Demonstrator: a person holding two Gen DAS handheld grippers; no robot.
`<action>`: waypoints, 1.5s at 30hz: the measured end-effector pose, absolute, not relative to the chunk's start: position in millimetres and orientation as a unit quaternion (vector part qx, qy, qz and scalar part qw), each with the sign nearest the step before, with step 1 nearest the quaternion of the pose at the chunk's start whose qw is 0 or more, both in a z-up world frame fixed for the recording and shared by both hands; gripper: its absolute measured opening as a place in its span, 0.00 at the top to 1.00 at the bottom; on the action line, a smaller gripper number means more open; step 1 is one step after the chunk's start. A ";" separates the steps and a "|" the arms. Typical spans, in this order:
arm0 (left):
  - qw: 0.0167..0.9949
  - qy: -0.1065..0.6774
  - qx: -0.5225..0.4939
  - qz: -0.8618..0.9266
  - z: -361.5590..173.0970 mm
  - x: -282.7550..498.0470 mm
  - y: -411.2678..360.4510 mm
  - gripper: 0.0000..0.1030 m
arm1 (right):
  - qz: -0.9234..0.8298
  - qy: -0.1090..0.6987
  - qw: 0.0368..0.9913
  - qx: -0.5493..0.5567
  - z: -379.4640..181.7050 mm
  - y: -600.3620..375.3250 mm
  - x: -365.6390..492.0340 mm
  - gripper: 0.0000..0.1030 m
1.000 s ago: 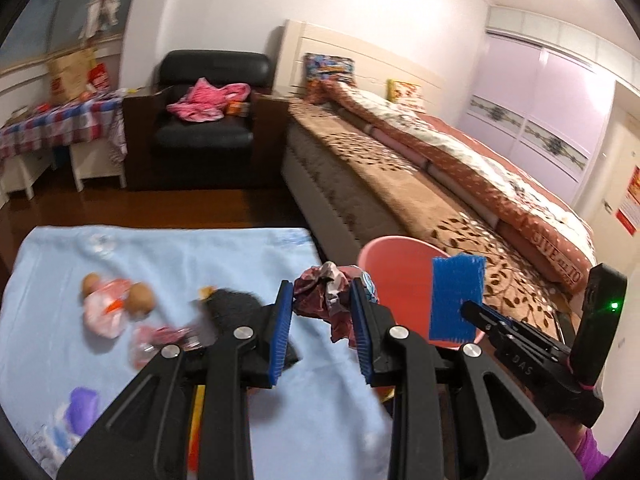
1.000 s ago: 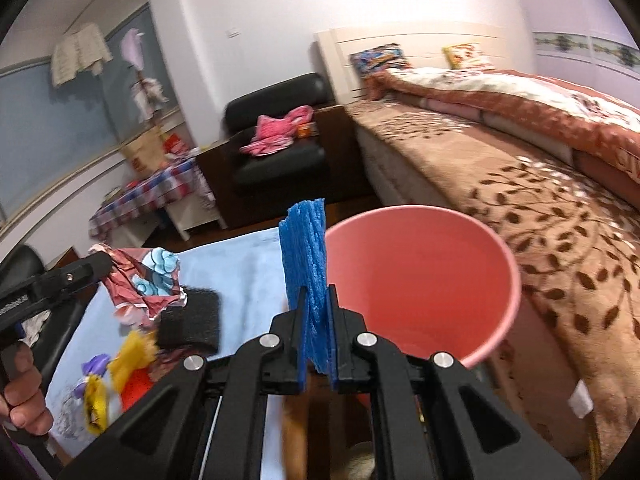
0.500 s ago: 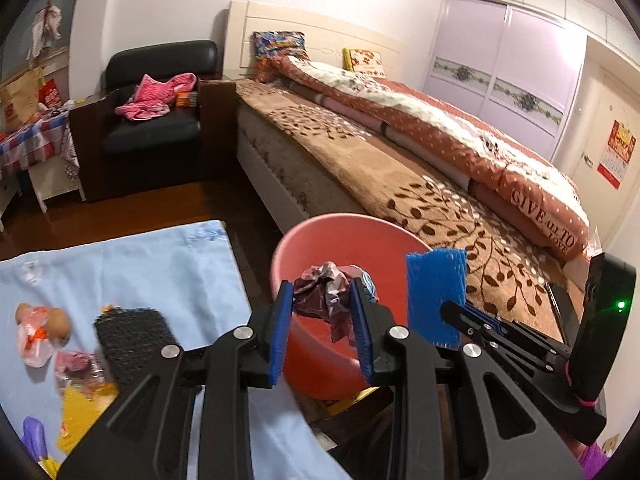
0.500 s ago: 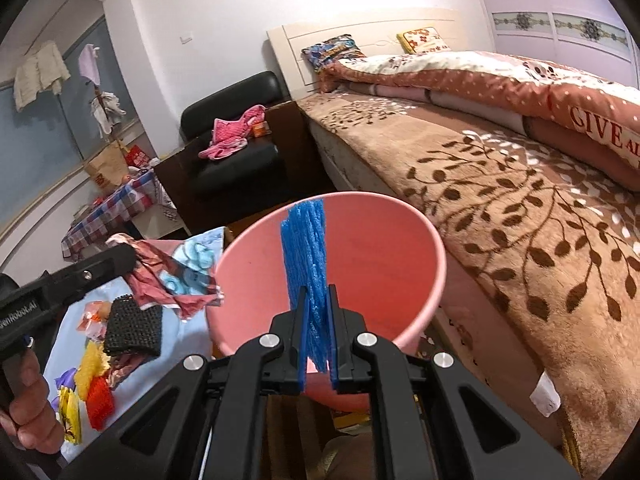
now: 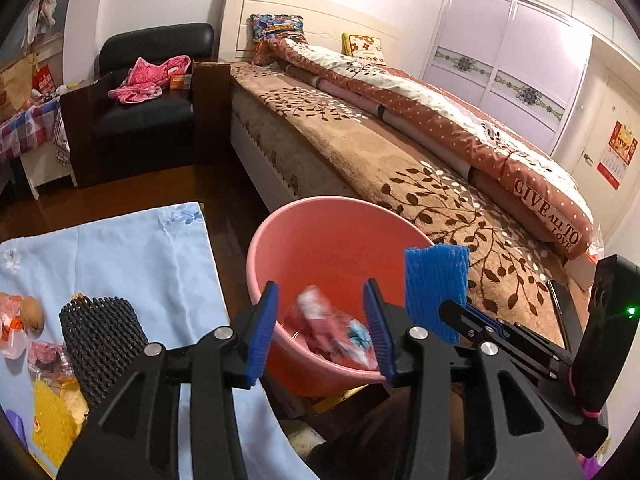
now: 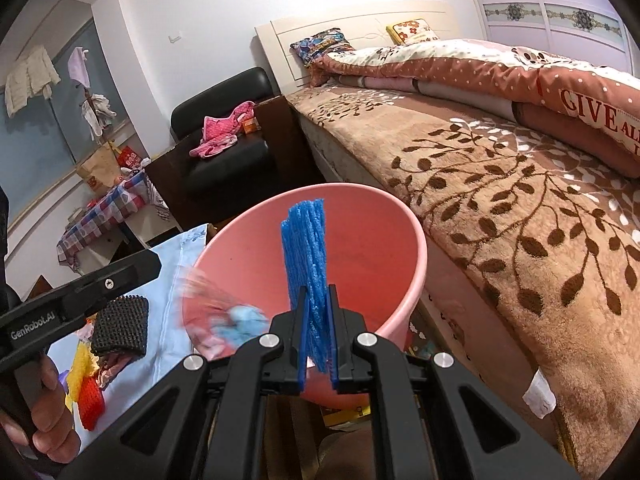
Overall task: Collect trash
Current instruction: 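Carry the blue net over the pink bucket and open the right gripper, then return the right gripper to the table and approach the black foam net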
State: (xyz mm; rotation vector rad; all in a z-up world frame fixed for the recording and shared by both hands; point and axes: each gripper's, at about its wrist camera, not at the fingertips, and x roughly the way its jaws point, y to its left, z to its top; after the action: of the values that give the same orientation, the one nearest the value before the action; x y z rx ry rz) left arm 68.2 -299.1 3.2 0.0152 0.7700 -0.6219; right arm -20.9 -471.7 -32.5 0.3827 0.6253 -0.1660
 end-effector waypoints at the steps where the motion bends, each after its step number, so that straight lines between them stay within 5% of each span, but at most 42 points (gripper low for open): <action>1: 0.880 0.371 0.006 -0.298 3.0 68.6 -297.8 0.57 | -0.082 0.305 0.930 0.187 -32.7 -472.0 -20.6 0.93; 4: 0.879 0.372 0.005 -0.297 3.1 67.5 -294.2 0.57 | -0.083 0.302 0.931 0.190 -32.2 -472.0 -20.6 0.90; 8: 0.878 0.374 0.002 -0.298 4.1 65.2 -290.7 0.57 | -0.094 0.292 0.932 0.194 -29.7 -473.5 -23.0 0.59; 45: 0.899 0.370 -0.010 -0.234 11.0 21.8 -183.0 0.57 | -0.011 0.290 0.945 0.151 -5.5 -399.9 -41.3 0.58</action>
State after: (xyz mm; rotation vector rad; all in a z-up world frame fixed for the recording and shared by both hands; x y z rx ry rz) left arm 21.8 -183.0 11.0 -0.0204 0.7666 -0.4842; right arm -41.3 -399.9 -5.5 0.3069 0.5905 -0.0231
